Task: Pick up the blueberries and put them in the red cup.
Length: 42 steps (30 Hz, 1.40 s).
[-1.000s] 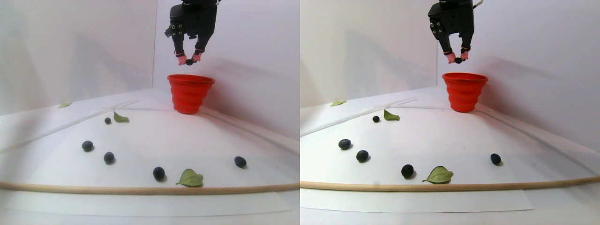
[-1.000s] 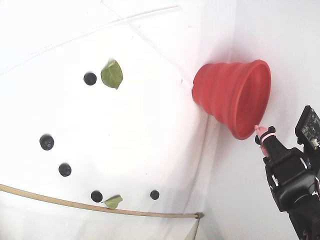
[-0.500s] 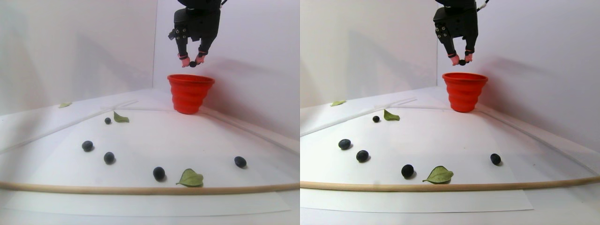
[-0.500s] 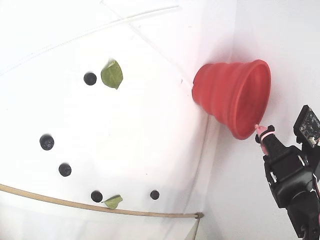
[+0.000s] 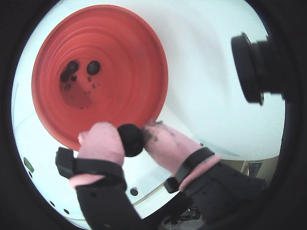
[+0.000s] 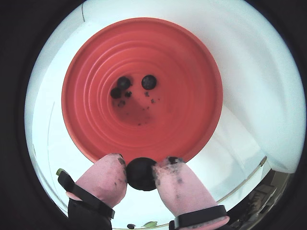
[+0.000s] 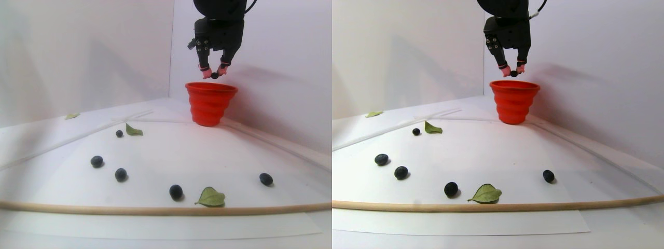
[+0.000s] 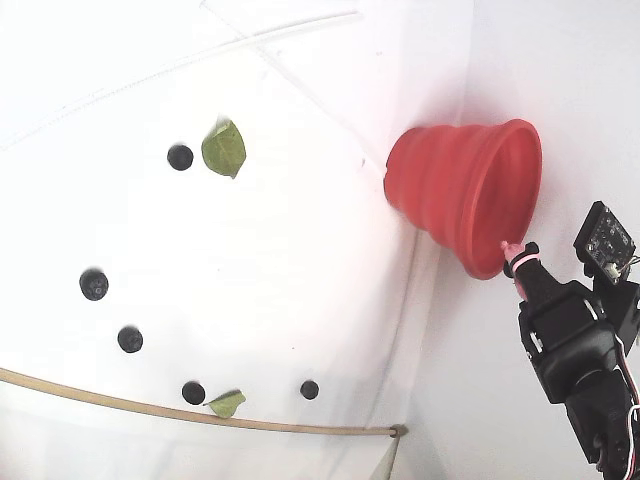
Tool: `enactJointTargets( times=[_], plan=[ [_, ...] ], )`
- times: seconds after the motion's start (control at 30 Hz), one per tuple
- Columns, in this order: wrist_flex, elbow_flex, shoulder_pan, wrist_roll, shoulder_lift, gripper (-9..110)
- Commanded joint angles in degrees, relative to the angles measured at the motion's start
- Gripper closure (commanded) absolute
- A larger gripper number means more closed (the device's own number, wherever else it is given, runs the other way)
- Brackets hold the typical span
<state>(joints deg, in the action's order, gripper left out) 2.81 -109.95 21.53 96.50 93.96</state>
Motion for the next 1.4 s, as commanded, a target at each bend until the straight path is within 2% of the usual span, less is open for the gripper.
enactJointTargets(
  times=[0.0, 0.17, 0.37, 1.37],
  plan=[
    [1.85, 6.24, 3.08, 0.79, 0.62, 91],
    [3.43, 7.38, 3.43, 0.97, -2.11, 91],
    [5.27, 6.42, 2.81, -0.18, -1.85, 83],
    [0.18, -2.29, -4.13, -1.23, 11.95, 84]
  ],
)
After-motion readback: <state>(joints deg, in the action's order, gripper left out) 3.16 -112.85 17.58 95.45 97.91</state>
